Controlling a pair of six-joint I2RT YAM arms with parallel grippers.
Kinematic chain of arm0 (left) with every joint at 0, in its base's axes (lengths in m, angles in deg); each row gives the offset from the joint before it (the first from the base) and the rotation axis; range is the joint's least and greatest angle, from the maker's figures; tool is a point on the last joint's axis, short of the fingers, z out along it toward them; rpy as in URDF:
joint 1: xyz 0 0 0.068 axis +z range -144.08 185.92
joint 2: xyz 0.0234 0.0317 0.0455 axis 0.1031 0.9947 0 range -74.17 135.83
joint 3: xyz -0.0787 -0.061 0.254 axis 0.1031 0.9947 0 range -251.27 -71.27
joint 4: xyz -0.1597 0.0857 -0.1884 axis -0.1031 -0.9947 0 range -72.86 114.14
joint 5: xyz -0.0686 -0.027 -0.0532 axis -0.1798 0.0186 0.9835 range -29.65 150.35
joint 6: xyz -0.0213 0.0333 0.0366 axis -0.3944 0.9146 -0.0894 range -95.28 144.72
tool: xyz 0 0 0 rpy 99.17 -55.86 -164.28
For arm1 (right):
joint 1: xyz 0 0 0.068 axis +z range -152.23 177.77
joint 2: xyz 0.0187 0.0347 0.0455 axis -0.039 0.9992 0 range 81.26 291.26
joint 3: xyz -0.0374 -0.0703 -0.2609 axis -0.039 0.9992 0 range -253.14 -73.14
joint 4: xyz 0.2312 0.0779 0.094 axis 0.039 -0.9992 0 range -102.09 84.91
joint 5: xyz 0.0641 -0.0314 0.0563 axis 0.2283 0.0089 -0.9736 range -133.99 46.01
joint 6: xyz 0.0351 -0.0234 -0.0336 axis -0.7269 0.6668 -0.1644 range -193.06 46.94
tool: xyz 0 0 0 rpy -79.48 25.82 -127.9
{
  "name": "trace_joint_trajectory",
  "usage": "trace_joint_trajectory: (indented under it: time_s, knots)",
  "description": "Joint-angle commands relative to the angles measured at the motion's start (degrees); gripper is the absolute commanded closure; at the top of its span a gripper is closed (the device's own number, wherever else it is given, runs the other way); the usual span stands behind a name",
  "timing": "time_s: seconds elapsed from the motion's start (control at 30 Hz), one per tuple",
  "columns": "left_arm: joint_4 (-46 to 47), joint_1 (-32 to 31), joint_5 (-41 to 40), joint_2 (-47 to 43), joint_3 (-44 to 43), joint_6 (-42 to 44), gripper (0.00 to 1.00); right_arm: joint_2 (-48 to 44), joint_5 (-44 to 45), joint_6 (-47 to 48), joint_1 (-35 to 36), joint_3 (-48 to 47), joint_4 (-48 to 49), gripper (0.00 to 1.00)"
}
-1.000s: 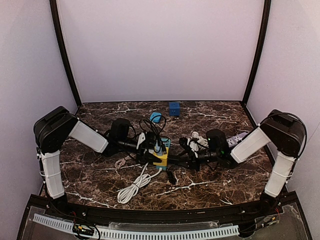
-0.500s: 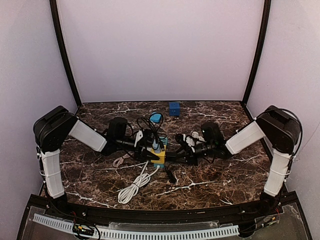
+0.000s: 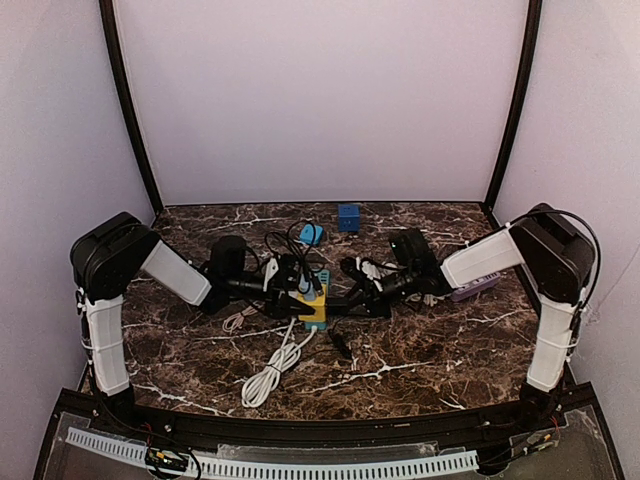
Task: Insert the plug
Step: Insert the plug into the socket.
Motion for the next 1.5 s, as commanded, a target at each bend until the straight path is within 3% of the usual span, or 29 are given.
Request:
trace_joint_trajectory:
  time_s: [0.0,0.1,0.23,0.77,0.9,1.17,1.33,1.47]
  knots:
    - [1.7,-8.6,4.3,3.7,-0.1,2.6,0.99,2.4,-1.7,-8.1,6.6,-10.3,14.4,1.00]
    - [2.0,-8.7,3.9,3.9,-0.1,2.5,0.99,3.7,-0.3,-10.3,7.5,-11.6,14.2,1.00]
    - [3.2,-8.9,3.8,4.3,-0.1,1.5,0.99,3.1,1.4,-12.4,8.7,-9.7,20.8,1.00]
    - [5.9,-9.9,4.6,5.1,1.2,2.3,0.99,6.1,-5.8,-17.2,8.7,-10.9,30.6,1.00]
    - [5.2,-10.1,2.9,4.6,1.2,2.9,0.99,5.6,-5.1,-15.9,8.6,-11.2,27.4,1.00]
    - [-8.0,-6.1,-2.3,-0.3,2.6,9.7,0.99,-3.8,2.4,-9.6,6.4,-0.7,17.7,0.65]
    - [-18.0,-3.9,-4.4,-3.4,0.9,11.0,0.99,-9.4,7.9,-5.5,5.3,4.3,7.9,0.56]
    - [-19.7,-3.7,-6.3,-4.0,0.3,10.5,0.99,-13.2,11.2,-4.5,4.7,5.7,0.4,0.54]
